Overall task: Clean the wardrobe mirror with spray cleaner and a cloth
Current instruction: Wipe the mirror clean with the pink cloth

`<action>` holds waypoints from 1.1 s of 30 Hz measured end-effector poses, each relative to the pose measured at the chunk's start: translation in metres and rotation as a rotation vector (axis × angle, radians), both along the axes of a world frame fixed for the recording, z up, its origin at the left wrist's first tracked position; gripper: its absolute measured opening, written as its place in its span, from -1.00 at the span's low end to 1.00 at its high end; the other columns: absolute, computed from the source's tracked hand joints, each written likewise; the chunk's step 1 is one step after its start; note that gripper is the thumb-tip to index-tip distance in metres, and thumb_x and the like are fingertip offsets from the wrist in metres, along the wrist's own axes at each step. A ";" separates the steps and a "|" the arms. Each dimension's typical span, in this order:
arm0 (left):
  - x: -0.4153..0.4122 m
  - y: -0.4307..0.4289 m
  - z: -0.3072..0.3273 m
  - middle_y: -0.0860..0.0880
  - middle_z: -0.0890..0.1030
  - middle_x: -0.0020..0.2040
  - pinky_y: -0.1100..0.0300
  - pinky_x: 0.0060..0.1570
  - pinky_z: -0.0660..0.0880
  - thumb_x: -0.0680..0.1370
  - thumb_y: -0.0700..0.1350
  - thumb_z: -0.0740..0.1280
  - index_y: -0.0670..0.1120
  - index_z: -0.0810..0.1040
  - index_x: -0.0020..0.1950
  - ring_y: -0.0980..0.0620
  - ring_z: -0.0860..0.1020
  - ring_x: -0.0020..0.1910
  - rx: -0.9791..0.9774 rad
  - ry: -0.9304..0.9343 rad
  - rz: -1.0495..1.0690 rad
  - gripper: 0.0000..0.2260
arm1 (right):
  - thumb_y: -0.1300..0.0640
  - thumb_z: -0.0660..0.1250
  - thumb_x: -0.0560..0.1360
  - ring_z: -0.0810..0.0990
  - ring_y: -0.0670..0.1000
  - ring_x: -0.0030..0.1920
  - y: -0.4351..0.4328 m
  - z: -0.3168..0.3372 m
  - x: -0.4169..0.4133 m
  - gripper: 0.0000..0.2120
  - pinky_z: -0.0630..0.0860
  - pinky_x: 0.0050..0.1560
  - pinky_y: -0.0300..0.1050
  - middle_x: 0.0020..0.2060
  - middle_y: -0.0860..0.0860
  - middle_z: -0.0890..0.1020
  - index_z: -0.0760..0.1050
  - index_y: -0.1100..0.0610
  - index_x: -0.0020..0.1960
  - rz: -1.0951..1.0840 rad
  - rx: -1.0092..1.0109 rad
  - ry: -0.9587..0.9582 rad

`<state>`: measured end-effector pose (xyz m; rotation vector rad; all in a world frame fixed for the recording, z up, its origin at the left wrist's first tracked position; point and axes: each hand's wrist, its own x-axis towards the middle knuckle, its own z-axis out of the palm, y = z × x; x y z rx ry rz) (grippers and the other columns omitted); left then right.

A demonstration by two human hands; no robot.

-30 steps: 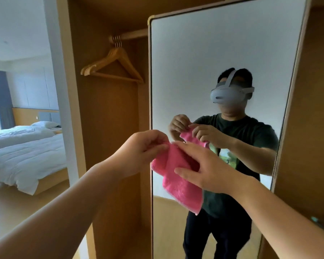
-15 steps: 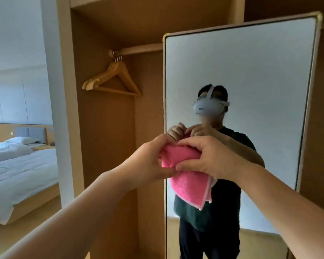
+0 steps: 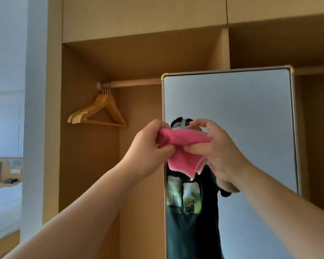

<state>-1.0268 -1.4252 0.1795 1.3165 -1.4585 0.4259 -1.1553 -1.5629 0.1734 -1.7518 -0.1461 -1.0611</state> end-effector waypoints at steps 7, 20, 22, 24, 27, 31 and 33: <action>-0.012 -0.019 0.043 -0.04 0.56 -0.26 0.29 -0.40 0.52 0.43 -0.31 0.43 -0.06 0.48 -0.06 0.14 0.53 -0.37 -0.147 0.025 -0.016 -0.78 | 0.39 0.45 0.34 0.64 0.02 -0.28 -0.012 0.033 -0.005 -0.62 0.56 -0.31 -0.15 -0.28 0.06 0.64 0.51 0.35 0.14 0.280 -0.049 -0.065; 0.028 -0.037 0.072 0.04 0.57 0.03 0.15 0.03 0.53 0.54 -0.18 0.30 -0.06 0.48 0.26 0.03 0.54 -0.01 -0.072 -0.112 0.561 -0.71 | 0.36 0.25 0.54 0.62 -0.15 -0.14 -0.012 0.171 -0.008 -0.72 0.46 -0.17 -0.41 -0.10 0.00 0.66 0.61 0.06 0.07 -0.665 -0.820 -0.239; 0.031 -0.043 0.070 -0.02 0.56 0.09 0.18 0.06 0.50 0.55 -0.23 0.27 -0.11 0.45 0.33 0.01 0.53 0.04 -0.034 -0.120 0.562 -0.67 | 0.30 0.25 0.55 0.59 0.01 -0.01 -0.012 0.192 0.002 -0.77 0.37 -0.09 -0.28 -0.04 0.04 0.65 0.61 0.11 0.09 -0.861 -0.999 -0.220; 0.030 -0.049 0.068 -0.08 0.59 0.06 0.16 -0.03 0.49 0.55 -0.24 0.24 -0.14 0.44 0.29 -0.04 0.55 0.00 -0.024 -0.111 0.550 -0.69 | 0.28 0.25 0.55 0.59 0.08 -0.05 -0.012 0.206 0.016 -0.81 0.36 -0.15 -0.22 -0.10 0.05 0.64 0.61 0.10 0.01 -0.947 -1.064 -0.210; 0.031 -0.057 0.065 -0.11 0.62 -0.03 0.09 -0.12 0.52 0.54 -0.24 0.21 -0.16 0.45 0.22 -0.09 0.59 -0.08 -0.021 -0.099 0.534 -0.75 | 0.21 0.26 0.56 0.60 0.06 -0.10 -0.013 0.211 0.037 -0.85 0.42 -0.19 -0.17 -0.16 0.03 0.63 0.59 0.07 -0.04 -1.002 -1.116 -0.073; 0.034 -0.064 0.062 -0.04 0.59 -0.12 0.00 -0.14 0.60 0.58 -0.23 0.18 -0.10 0.43 0.08 -0.02 0.60 -0.16 0.040 -0.101 0.530 -0.88 | 0.18 0.31 0.54 0.59 0.06 -0.06 -0.024 0.204 0.049 -0.83 0.48 -0.11 -0.16 -0.09 0.02 0.62 0.57 0.03 0.10 -0.999 -1.150 0.086; 0.035 -0.067 0.063 -0.06 0.58 -0.10 -0.01 -0.12 0.58 0.55 -0.27 0.16 -0.11 0.44 0.05 -0.02 0.58 -0.15 0.029 -0.112 0.546 -0.86 | 0.23 0.33 0.51 0.58 0.06 -0.02 -0.027 0.203 0.048 -0.74 0.51 -0.09 -0.15 -0.05 0.02 0.61 0.55 0.01 0.16 -0.918 -1.155 0.164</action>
